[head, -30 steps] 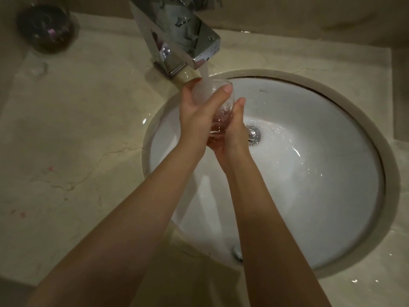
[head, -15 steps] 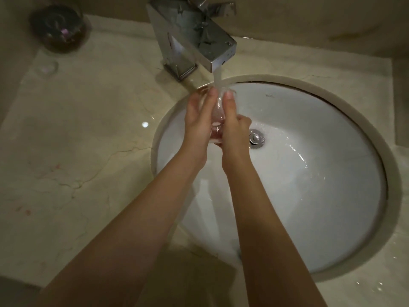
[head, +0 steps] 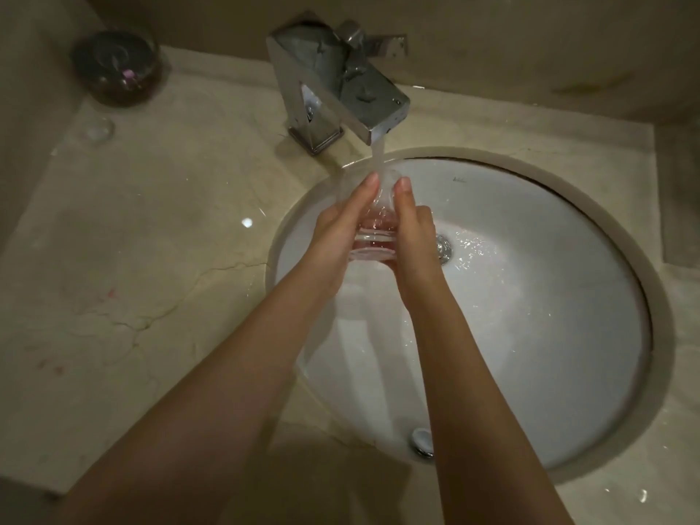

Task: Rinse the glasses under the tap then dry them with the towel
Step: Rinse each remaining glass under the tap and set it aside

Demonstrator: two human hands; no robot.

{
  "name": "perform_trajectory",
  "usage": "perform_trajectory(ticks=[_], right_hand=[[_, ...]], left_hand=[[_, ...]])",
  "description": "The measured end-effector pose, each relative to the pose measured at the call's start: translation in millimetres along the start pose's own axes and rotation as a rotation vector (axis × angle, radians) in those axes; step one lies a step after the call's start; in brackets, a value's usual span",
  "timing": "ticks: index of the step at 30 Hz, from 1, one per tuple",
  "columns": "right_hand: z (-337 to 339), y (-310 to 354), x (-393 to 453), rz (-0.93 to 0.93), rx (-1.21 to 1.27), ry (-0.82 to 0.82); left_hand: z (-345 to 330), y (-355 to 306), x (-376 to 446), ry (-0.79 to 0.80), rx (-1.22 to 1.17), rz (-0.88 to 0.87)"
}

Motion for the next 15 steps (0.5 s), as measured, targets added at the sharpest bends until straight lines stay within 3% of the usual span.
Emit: perform_trajectory(ticks=[2, 7, 15], right_hand=[[6, 5, -3, 0.03, -0.137, -0.047], [8, 25, -1, 0.169, -0.105, -0.085], [-7, 76, 9, 0.361, -0.186, 0.08]], left_hand=[[-1, 0, -4, -0.001, -0.022, 0.006], [-6, -8, -8, -0.048, -0.081, 0.024], [-6, -5, -18, -0.104, -0.073, 0.052]])
Point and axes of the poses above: each hand's wrist, its own x-axis towards the middle knuckle, its own z-axis out of the back of the hand, y = z × x, the point moved 1 cm from there along x, towards the middle knuckle, and after that the axes turned 13 degrees about y, right-handed, at the moved point
